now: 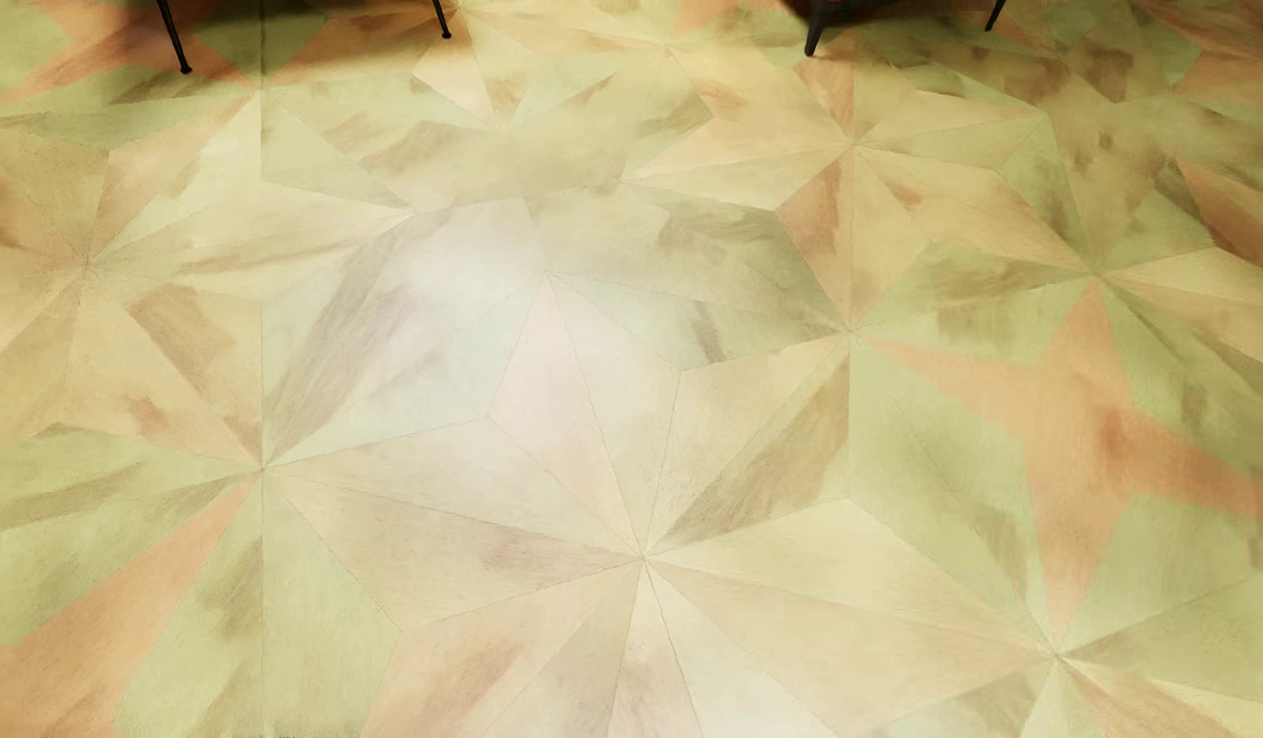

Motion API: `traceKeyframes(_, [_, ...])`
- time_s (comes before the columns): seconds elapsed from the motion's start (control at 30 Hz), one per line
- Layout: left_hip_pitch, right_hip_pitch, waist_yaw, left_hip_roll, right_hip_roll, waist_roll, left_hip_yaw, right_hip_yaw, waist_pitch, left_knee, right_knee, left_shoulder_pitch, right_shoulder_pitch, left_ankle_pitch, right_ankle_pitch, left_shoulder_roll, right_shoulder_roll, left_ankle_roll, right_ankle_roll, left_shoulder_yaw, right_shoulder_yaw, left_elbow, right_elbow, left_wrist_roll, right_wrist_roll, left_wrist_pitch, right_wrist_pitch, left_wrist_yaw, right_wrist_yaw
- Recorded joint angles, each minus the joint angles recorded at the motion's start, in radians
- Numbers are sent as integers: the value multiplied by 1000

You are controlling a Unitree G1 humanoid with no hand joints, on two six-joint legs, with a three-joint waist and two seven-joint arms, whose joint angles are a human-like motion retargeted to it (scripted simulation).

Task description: Head to the coffeetable

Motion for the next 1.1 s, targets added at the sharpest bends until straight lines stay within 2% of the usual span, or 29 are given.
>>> traceKeyframes(0.03, [132, -73, -35, -42, 39, -8, 0, 0, 10, -115, -42, -20, 23, -89, -3, 23, 0, 0, 0, 16, 40, -72, 12, 0, 0, 0, 0, 0, 0])
traceKeyframes(0.07, [230, -162, -82, -47, 82, 3, 0, 0, 6, -191, -114, -48, 46, -157, 1, 29, -6, 0, 0, 34, 58, -104, 21, 0, 0, 0, 0, 0, 0])
traceKeyframes(0.1, [319, -239, -144, -39, 91, 7, 0, 0, -1, -253, -191, -71, 64, -224, 18, 42, -7, 0, 0, 43, 70, -149, 38, 0, 0, 0, 0, 0, 0])
traceKeyframes(0.17, [463, -385, -243, -15, 79, 26, 0, 0, -5, -329, -369, -128, 75, -319, 81, 67, -19, 0, 0, 61, 95, -249, 80, 0, 0, 0, 0, 0, 0])
traceKeyframes(0.23, [611, -455, -298, 10, 63, 38, 0, 0, 2, -342, -595, -192, 72, -390, 111, 89, -44, 0, 0, 24, 103, -303, 123, 0, 0, 0, 0, 0, 0])
traceKeyframes(0.27, [661, -475, -338, 35, 45, 34, 0, 0, -7, -348, -649, -212, 69, -374, 92, 98, -53, 0, 0, -3, 107, -309, 135, 0, 0, 0, 0, 0, 0])
traceKeyframes(0.3, [689, -493, -377, 76, 40, 43, 0, 0, -14, -340, -619, -220, 56, -310, 47, 97, -59, 0, 0, -33, 116, -286, 162, 0, 0, 0, 0, 0, 0])
traceKeyframes(0.33, [716, -484, -406, 110, 56, 64, 0, 0, -14, -296, -539, -211, 47, -198, 36, 86, -67, 0, 0, -60, 120, -245, 180, 0, 0, 0, 0, 0, 0])
traceKeyframes(0.37, [681, -526, -415, 135, 65, 91, 0, 0, -32, -192, -438, -192, 40, -36, 75, 60, -70, 0, 0, -97, 114, -197, 202, 0, 0, 0, 0, 0, 0])
traceKeyframes(0.4, [626, -529, -398, 173, 76, 117, 0, 0, -27, -38, -290, -181, 12, 145, 49, 31, -67, 0, 0, -147, 155, -116, 246, 0, 0, 0, 0, 0, 0])
traceKeyframes(0.43, [590, -420, -349, 175, 129, 93, 0, 0, 37, 179, -232, -141, -15, 340, -19, 56, -39, 0, 0, -182, 116, -126, 236, 0, 0, 0, 0, 0, 0])
traceKeyframes(0.47, [461, -356, -283, 185, 158, 88, 0, 0, 27, 416, -230, -133, -43, 350, -75, 42, -17, 0, 0, -223, 126, -75, 224, 0, 0, 0, 0, 0, 0])
traceKeyframes(0.53, [248, -131, -115, 152, 199, 57, 0, 0, 29, 665, -343, -42, -82, 207, -83, 22, 5, 0, 0, -271, 101, -30, 104, 0, 0, 0, 0, 0, 0])
traceKeyframes(0.57, [107, -20, -48, 114, 188, 33, 0, 0, 17, 669, -426, 2, -101, 186, -68, 3, 18, 0, 0, -252, 60, 13, 21, 0, 0, 0, 0, 0, 0])
traceKeyframes(0.6, [22, 129, 29, 102, 191, 22, 0, 0, 18, 541, -529, 76, -99, 233, -47, -19, 18, 0, 0, -191, 25, 30, -80, 0, 0, 0, 0, 0, 0])
traceKeyframes(0.63, [-49, 245, 104, 86, 181, 16, 0, 0, 17, 338, -610, 100, -132, 327, -23, 9, 6, 0, 0, -297, 25, 47, -154, 0, 0, 0, 0, 0, 0])
traceKeyframes(0.67, [-122, 343, 160, 77, 163, 11, 0, 0, 20, 137, -662, 135, -172, 395, -19, 19, -2, 0, 0, -330, -18, 49, -223, 0, 0, 0, 0, 0, 0])
traceKeyframes(0.7, [-162, 437, 220, 79, 150, 8, 0, 0, 19, -69, -718, 169, -212, 332, -43, 28, -20, 0, 0, -343, -52, 53, -288, 0, 0, 0, 0, 0, 0])
traceKeyframes(0.73, [-204, 518, 261, 79, 142, 5, 0, 0, 6, -235, -749, 201, -261, 78, -85, 40, -37, 0, 0, -351, -70, 52, -335, 0, 0, 0, 0, 0, 0])
traceKeyframes(0.77, [-258, 585, 300, 91, 121, -7, 0, 0, 1, -239, -758, 226, -307, -204, -120, 58, -55, 0, 0, -374, -77, 42, -371, 0, 0, 0, 0, 0, 0])
traceKeyframes(0.8, [-294, 638, 367, 117, 88, -11, 0, 0, 1, -223, -759, 242, -328, -297, -125, 60, -62, 0, 0, -373, -144, 69, -390, 0, 0, 0, 0, 0, 0])
traceKeyframes(0.83, [-327, 675, 430, 128, 37, -13, 0, 0, 12, -233, -725, 250, -339, -168, -65, 58, -69, 0, 0, -377, -159, 95, -384, 0, 0, 0, 0, 0, 0])
traceKeyframes(0.87, [-359, 698, 459, 135, 17, -8, 0, 0, 1, -155, -684, 264, -319, 123, 87, 45, -70, 0, 0, -359, -169, 122, -364, 0, 0, 0, 0, 0, 0])
traceKeyframes(0.9, [-403, 639, 432, 79, -46, -59, 0, 0, -24, -72, -549, 271, -302, 361, 329, 32, -47, 0, 0, -356, -156, 156, -322, 0, 0, 0, 0, 0, 0])
traceKeyframes(0.93, [-375, 611, 369, 37, -42, -67, 0, 0, -12, 43, -395, 248, -268, 380, 520, 28, -27, 0, 0, -382, -142, 185, -255, 0, 0, 0, 0, 0, 0])
traceKeyframes(0.97, [-314, 481, 308, -9, -46, -80, 0, 0, -12, 58, -168, 215, -247, 333, 534, 21, -5, 0, 0, -386, -111, 179, -194, 0, 0, 0, 0, 0, 0])
traceKeyframes(1.03, [-69, 287, 169, -74, -6, -64, 0, 0, 11, -37, 117, 133, -183, 225, 220, 16, 18, 0, 0, -329, 15, 115, -59, 0, 0, 0, 0, 0, 0])
traceKeyframes(1.07, [55, 181, 90, -70, 34, -38, 0, 0, 16, -95, 151, 91, -146, 157, 103, 11, 26, 0, 0, -266, 72, 68, 9, 0, 0, 0, 0, 0, 0])
traceKeyframes(1.1, [195, 85, 34, -73, 52, -22, 0, 0, 20, -172, 105, 46, -92, 74, 51, 21, 26, 0, 0, -236, 112, -3, 66, 0, 0, 0, 0, 0, 0])
